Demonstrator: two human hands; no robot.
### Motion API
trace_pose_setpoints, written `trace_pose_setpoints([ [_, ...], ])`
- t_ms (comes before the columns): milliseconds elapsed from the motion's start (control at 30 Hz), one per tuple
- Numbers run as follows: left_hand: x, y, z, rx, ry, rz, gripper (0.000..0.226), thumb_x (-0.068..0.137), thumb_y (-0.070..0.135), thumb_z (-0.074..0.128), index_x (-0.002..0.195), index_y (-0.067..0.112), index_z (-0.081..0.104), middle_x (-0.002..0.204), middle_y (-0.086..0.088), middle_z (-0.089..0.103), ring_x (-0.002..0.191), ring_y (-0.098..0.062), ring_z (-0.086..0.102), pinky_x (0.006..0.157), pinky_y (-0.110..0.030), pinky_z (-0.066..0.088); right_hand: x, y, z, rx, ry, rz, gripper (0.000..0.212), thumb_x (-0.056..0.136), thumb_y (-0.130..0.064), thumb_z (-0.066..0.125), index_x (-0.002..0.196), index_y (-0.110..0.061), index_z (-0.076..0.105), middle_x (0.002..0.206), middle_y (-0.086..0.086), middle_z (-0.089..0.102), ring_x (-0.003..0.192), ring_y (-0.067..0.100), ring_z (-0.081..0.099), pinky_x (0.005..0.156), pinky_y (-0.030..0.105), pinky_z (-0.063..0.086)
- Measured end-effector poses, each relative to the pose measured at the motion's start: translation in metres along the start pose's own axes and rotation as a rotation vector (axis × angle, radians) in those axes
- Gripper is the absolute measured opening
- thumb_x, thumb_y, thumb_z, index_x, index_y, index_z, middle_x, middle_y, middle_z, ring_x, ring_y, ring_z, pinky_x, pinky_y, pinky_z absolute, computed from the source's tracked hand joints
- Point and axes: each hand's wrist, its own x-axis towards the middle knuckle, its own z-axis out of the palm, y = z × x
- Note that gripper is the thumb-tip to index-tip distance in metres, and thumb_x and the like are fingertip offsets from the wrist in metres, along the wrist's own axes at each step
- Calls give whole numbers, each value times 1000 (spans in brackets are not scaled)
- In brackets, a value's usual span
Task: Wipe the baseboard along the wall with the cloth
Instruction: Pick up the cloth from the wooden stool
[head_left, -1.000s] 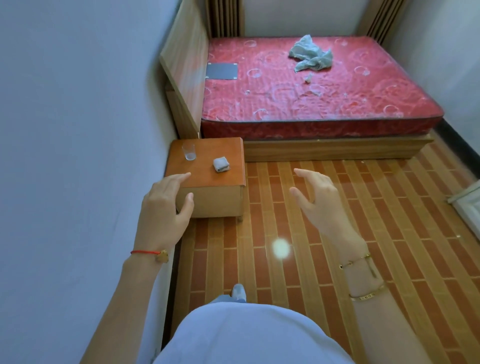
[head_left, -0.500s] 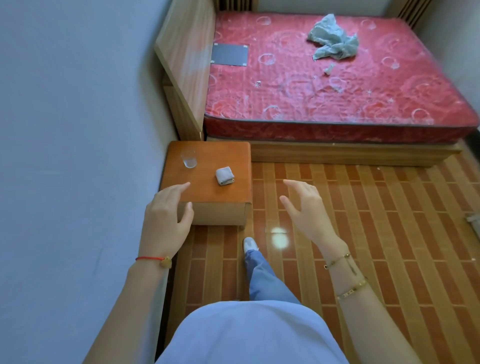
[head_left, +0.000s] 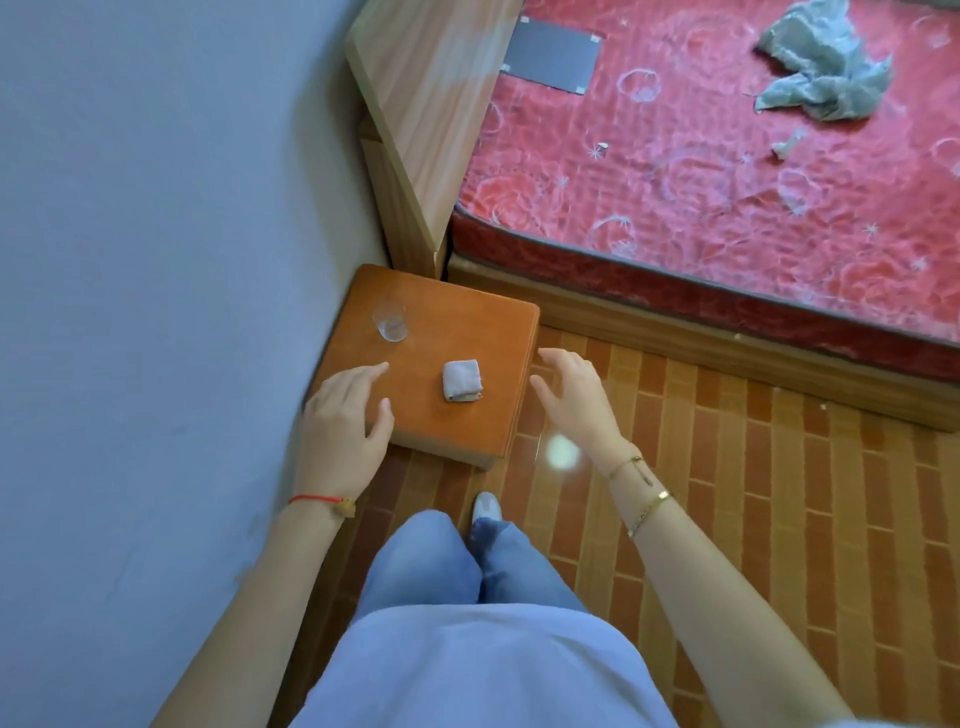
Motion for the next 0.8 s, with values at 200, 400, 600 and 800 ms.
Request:
trace_pose_setpoints([
  [200, 45, -20, 44, 17, -43, -114, 37, 95, 11, 57, 132, 13, 60, 128, -4, 64, 123, -22, 55, 107, -39, 41, 97, 20, 51, -46, -186, 27, 44, 96, -29, 53, 138, -14, 46, 132, 4, 54, 124, 21, 46, 95, 29, 41],
  [400, 76, -54, 99, 38, -53, -151, 37, 93, 8, 59, 130, 13, 62, 125, -4, 66, 121, -23, 57, 104, -41, 45, 162, 52, 128, -33, -358, 113, 45, 97, -28, 52, 138, -11, 45, 134, 9, 52, 124, 24, 46, 97, 32, 40],
  [600, 90, -96, 159, 31, -94, -198, 37, 96, 10, 56, 132, 14, 60, 128, -3, 63, 125, -19, 52, 110, -30, 33, 192, 91, 206, -58, -437, 159, 48, 94, -23, 53, 138, -8, 43, 132, 12, 52, 121, 29, 47, 95, 36, 42],
  [800, 90, -129, 205, 29, -125, -222, 37, 95, 11, 56, 132, 15, 60, 129, -2, 63, 126, -19, 52, 110, -36, 38, 191, 113, 260, -49, -376, 212, 46, 91, -25, 60, 131, -8, 45, 125, 10, 51, 115, 26, 49, 83, 33, 46],
])
